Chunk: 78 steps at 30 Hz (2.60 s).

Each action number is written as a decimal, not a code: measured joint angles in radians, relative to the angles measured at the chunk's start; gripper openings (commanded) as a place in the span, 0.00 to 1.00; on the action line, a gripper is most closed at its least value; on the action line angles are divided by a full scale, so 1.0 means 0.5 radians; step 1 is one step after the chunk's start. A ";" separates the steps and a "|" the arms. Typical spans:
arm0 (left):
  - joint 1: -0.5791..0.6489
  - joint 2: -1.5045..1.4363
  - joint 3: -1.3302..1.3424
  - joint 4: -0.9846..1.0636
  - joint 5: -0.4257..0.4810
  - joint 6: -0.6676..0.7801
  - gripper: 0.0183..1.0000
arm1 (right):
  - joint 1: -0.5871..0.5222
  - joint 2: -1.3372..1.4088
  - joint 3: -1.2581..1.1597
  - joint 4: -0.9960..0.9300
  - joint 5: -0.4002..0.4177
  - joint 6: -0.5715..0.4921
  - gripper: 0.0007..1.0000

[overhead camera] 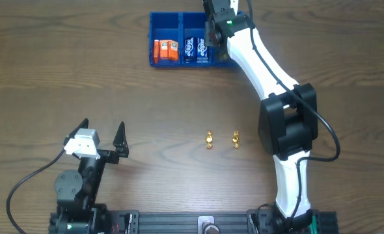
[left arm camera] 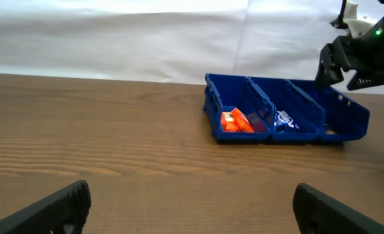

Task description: Sort Candies Into Trays

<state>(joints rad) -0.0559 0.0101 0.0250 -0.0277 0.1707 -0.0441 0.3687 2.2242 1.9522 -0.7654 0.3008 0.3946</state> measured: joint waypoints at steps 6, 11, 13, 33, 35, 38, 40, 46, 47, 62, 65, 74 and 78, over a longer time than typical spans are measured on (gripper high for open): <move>0.000 0.001 0.000 0.000 0.000 0.001 1.00 | 0.128 -0.378 -0.307 -0.151 -0.005 -0.001 0.79; 0.000 0.001 0.000 -0.001 0.000 0.000 1.00 | 0.545 -0.997 -0.780 -0.482 -0.119 0.251 0.79; 0.000 0.000 0.000 0.000 0.000 0.000 1.00 | 0.650 -1.013 -0.946 -0.486 -0.230 0.337 0.79; 0.000 0.001 0.000 -0.001 0.000 0.000 1.00 | 0.694 -0.816 -1.788 -0.006 -0.629 0.605 0.70; 0.000 0.001 0.000 -0.001 0.000 0.000 1.00 | 0.674 -0.805 -1.788 0.014 -0.620 0.605 0.68; 0.000 0.001 0.000 -0.001 0.000 0.000 1.00 | 0.664 -0.797 -1.788 0.024 -0.602 0.616 0.53; 0.000 0.001 0.000 -0.001 0.000 0.000 1.00 | 0.662 -0.796 -1.788 0.032 -0.593 0.616 0.35; 0.000 0.001 0.000 -0.001 0.000 0.000 1.00 | 0.661 -0.795 -1.787 0.043 -0.587 0.635 0.19; 0.000 0.001 0.000 -0.001 0.000 0.000 1.00 | 0.662 -0.795 -1.787 0.042 -0.587 0.636 0.18; 0.000 0.001 0.000 -0.002 0.000 0.000 1.00 | 0.300 -0.796 -0.442 -0.617 -0.321 0.320 0.17; 0.000 0.000 0.000 0.000 -0.001 0.000 1.00 | 0.148 -0.729 -0.024 -0.600 -0.228 0.155 0.17; 0.000 0.001 0.000 -0.001 0.000 0.000 1.00 | -0.057 -0.018 0.303 -0.109 -0.143 -0.158 0.19; 0.000 0.001 0.000 -0.001 0.000 0.000 1.00 | -0.082 0.179 0.297 -0.015 -0.143 -0.185 0.23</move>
<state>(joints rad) -0.0559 0.0105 0.0250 -0.0280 0.1707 -0.0441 0.3275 2.3138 2.1006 -0.7731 0.2295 0.3019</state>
